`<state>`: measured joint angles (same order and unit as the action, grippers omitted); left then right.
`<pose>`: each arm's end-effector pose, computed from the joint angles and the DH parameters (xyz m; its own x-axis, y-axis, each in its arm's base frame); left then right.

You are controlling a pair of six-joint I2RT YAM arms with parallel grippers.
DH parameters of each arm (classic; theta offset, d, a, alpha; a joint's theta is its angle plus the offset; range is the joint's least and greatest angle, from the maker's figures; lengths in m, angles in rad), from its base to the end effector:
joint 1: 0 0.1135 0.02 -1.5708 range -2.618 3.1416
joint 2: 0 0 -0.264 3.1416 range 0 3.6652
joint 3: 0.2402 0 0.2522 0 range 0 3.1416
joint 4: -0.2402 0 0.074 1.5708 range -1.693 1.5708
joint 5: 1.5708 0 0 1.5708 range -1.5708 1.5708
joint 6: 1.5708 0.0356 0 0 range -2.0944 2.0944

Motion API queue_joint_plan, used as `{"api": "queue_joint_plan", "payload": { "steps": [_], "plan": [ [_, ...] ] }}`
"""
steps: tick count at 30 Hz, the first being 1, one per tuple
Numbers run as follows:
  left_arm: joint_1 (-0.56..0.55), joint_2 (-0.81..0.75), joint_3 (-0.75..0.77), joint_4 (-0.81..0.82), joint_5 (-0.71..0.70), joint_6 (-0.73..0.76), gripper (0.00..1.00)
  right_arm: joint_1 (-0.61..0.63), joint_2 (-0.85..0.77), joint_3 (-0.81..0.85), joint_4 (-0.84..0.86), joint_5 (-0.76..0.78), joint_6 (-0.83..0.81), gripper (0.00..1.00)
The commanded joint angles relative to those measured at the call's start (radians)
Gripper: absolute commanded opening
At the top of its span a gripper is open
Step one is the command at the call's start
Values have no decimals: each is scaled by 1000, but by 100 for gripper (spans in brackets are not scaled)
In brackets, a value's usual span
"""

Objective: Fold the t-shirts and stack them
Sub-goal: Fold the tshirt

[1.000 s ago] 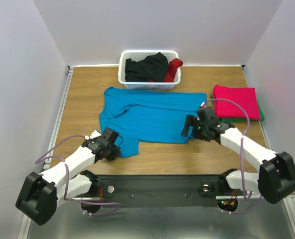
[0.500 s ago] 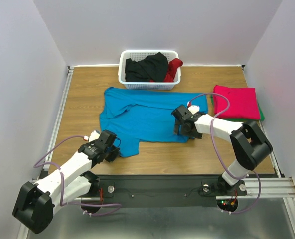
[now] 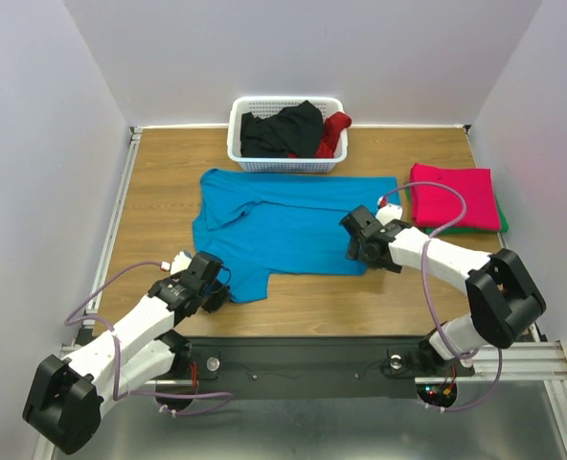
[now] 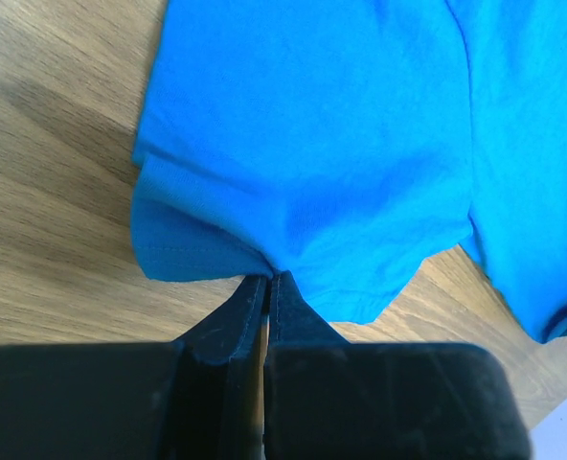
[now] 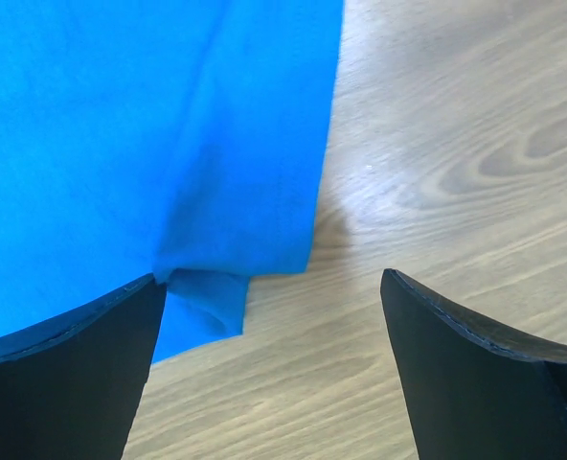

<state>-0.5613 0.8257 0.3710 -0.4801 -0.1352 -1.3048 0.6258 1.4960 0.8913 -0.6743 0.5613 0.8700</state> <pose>0.1315 -0.0770 0.1660 -0.6225 -0.7379 -0.2608 -0.5363 0.6449 -0.5446 0.2266 0.1404 0.1871 -0.7847 0.2313 -0.5751 0.3536 0.9290 -0.1088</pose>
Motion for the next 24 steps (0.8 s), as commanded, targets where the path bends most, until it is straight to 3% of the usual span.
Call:
{"api": "queue_joint_plan", "payload": {
  "steps": [1, 9, 19, 24],
  "plan": [
    [-2, -19, -14, -6, -15, 10, 0, -1, -52, -37, -25, 72, 37, 100],
    [-3, -25, -15, -5, -12, 18, 0, -57, -85, -132, -45, 58, 72, 100],
    [-3, -43, -18, -3, -6, 22, 0, -172, -402, -258, -91, 66, 86, 99],
    [-3, -49, -21, -3, -6, 18, 0, -178, -421, -221, 3, -111, 87, 87]
  ]
}}
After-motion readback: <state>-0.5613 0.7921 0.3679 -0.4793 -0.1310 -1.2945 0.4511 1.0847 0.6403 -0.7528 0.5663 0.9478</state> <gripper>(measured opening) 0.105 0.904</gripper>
